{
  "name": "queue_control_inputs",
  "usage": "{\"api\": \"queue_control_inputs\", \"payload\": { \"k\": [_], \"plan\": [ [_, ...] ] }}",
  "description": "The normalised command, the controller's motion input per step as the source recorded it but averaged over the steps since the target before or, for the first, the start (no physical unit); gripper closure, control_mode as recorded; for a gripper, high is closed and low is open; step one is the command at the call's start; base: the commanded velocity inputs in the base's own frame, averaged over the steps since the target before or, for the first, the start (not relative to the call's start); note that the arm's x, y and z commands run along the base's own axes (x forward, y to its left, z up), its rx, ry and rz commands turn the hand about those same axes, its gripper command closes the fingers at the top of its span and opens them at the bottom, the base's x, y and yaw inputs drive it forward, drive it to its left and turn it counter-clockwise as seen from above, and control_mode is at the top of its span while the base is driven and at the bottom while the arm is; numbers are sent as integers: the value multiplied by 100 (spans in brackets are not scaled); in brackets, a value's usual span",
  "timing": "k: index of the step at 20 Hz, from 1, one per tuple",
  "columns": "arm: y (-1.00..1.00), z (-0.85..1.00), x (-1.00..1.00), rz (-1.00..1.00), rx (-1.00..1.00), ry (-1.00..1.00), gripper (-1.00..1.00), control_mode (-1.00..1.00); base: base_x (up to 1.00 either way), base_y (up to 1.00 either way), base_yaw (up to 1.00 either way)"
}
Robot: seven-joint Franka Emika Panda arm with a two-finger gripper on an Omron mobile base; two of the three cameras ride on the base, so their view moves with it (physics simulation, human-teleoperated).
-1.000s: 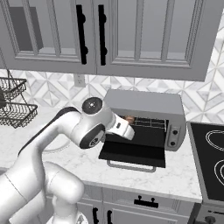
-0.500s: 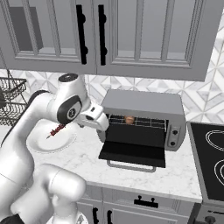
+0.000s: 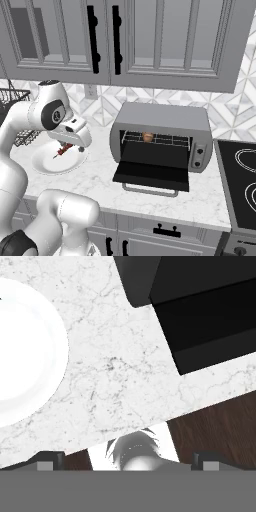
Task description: Pick up the kebab skewer and baguette bread, and place them inside the toaster oven. Close the toaster oven door and start by setting the timer.
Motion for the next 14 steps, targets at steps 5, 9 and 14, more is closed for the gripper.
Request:
{"api": "queue_control_inputs", "payload": {
  "k": [5, 9, 14],
  "plan": [
    [72, -35, 0, 0, 0, -4, -100, -100, 0, 0, 0],
    [69, -22, 17, 0, 0, -10, -100, -100, 0, 0, 0],
    [70, -12, 41, 0, 0, -4, -100, -100, 0, 0, 0]
  ]
}}
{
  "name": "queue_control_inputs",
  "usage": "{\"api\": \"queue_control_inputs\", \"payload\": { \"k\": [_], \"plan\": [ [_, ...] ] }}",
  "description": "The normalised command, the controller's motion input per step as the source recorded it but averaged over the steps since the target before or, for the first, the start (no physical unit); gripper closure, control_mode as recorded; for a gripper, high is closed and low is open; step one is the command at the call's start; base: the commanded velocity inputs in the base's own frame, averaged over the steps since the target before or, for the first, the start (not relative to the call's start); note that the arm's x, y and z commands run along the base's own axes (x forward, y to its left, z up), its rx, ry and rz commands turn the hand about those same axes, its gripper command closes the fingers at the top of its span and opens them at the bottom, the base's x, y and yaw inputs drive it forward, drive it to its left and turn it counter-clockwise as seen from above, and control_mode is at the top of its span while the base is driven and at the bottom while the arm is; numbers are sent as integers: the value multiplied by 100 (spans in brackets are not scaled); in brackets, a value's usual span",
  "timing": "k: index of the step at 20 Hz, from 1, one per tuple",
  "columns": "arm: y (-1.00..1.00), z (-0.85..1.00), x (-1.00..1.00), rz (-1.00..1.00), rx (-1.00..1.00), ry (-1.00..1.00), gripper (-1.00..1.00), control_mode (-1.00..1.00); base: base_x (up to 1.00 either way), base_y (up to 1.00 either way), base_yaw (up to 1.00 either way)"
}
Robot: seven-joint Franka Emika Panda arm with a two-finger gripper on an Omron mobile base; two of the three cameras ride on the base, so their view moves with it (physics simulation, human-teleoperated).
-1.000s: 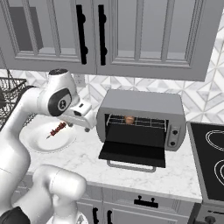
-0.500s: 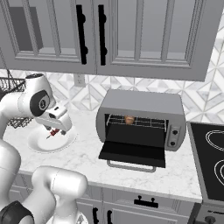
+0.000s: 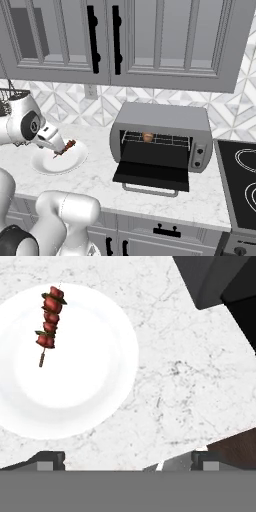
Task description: Pick up the kebab skewer and baguette bread, and place them inside the toaster oven. Close the toaster oven door and start by setting the timer.
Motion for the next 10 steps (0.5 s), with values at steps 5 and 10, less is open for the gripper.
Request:
{"api": "queue_control_inputs", "payload": {
  "k": [5, 10],
  "plan": [
    [47, -9, 68, 0, 0, 0, -100, -100, 0, 0, 0],
    [22, -39, 58, -2, 0, 0, -100, -100, 0, 0, 0]
  ]
}}
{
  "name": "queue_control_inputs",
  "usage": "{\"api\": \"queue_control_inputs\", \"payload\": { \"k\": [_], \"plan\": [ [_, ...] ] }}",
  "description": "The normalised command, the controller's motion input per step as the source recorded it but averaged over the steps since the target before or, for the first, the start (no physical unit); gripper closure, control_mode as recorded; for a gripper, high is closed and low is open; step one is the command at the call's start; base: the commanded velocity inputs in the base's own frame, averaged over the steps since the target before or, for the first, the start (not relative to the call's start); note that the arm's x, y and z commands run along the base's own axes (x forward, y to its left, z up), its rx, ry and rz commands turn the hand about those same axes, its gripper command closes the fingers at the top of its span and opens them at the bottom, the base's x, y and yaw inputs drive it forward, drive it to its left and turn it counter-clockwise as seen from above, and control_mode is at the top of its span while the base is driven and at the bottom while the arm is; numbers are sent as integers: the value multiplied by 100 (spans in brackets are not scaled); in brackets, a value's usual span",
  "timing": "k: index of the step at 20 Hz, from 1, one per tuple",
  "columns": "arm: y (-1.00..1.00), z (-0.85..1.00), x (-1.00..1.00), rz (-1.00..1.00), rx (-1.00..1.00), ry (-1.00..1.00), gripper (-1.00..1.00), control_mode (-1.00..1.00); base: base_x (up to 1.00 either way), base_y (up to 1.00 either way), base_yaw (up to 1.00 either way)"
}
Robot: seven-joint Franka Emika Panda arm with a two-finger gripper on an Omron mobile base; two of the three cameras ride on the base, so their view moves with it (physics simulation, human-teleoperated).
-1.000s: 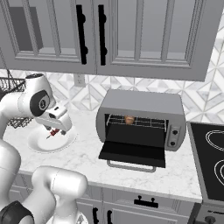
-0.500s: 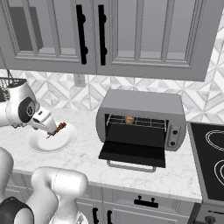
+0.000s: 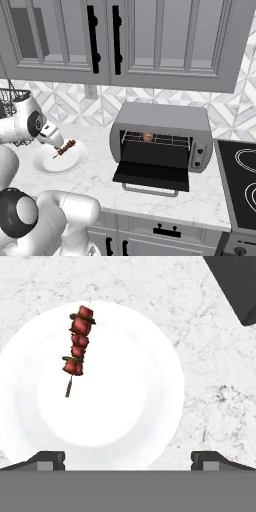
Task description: Pick up the kebab skewer and baguette bread, and place them inside the toaster oven. Close the toaster oven door and start by setting the timer.
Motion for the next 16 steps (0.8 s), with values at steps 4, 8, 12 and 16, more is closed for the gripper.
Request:
{"api": "queue_control_inputs", "payload": {
  "k": [4, 8, 12, 16],
  "plan": [
    [23, -58, 46, -1, 0, 0, -100, -100, 0, 0, 0],
    [18, -58, 15, 0, 0, 0, -100, -100, 0, 0, 0],
    [11, -43, 11, 0, 0, -1, -100, -100, 0, 0, 0],
    [2, -9, 26, 0, 0, 0, -100, -100, 0, 0, 0]
  ]
}}
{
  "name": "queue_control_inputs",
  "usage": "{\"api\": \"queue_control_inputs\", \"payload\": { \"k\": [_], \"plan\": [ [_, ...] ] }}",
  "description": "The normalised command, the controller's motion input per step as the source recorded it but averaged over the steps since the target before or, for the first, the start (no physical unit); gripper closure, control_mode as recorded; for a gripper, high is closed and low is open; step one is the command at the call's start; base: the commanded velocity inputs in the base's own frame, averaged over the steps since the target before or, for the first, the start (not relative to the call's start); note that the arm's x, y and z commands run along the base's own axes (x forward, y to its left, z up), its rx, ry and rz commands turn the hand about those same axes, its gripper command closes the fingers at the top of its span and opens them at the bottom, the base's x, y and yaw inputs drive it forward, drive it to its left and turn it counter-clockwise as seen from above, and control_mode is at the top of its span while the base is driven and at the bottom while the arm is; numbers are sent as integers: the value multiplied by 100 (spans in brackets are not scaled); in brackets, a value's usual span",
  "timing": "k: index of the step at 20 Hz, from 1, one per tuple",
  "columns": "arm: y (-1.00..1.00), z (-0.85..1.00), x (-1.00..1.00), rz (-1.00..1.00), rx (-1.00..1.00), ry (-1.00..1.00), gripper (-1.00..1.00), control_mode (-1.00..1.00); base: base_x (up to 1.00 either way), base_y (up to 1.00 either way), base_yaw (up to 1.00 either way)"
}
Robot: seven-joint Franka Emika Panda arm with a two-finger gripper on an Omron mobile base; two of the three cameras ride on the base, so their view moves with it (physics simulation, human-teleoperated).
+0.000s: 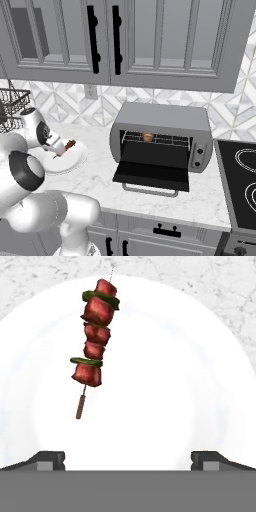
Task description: Pick up the kebab skewer and baguette bread, and place them inside the toaster oven. Close the toaster oven door and start by setting the timer.
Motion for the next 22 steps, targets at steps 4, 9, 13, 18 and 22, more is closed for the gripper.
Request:
{"api": "queue_control_inputs", "payload": {
  "k": [4, 9, 13, 18, 22],
  "plan": [
    [16, -3, 45, -4, 0, 0, -100, -100, 0, 0, 0],
    [16, -28, 31, -3, 0, 0, -100, -100, 0, 0, 0],
    [1, -31, 17, -1, 0, 0, -100, -100, 0, 0, 0],
    [0, -4, 8, 0, 0, 0, -100, -100, 0, 0, 0],
    [0, -14, 7, 0, 0, 0, -100, -100, 0, 0, 0]
  ]
}}
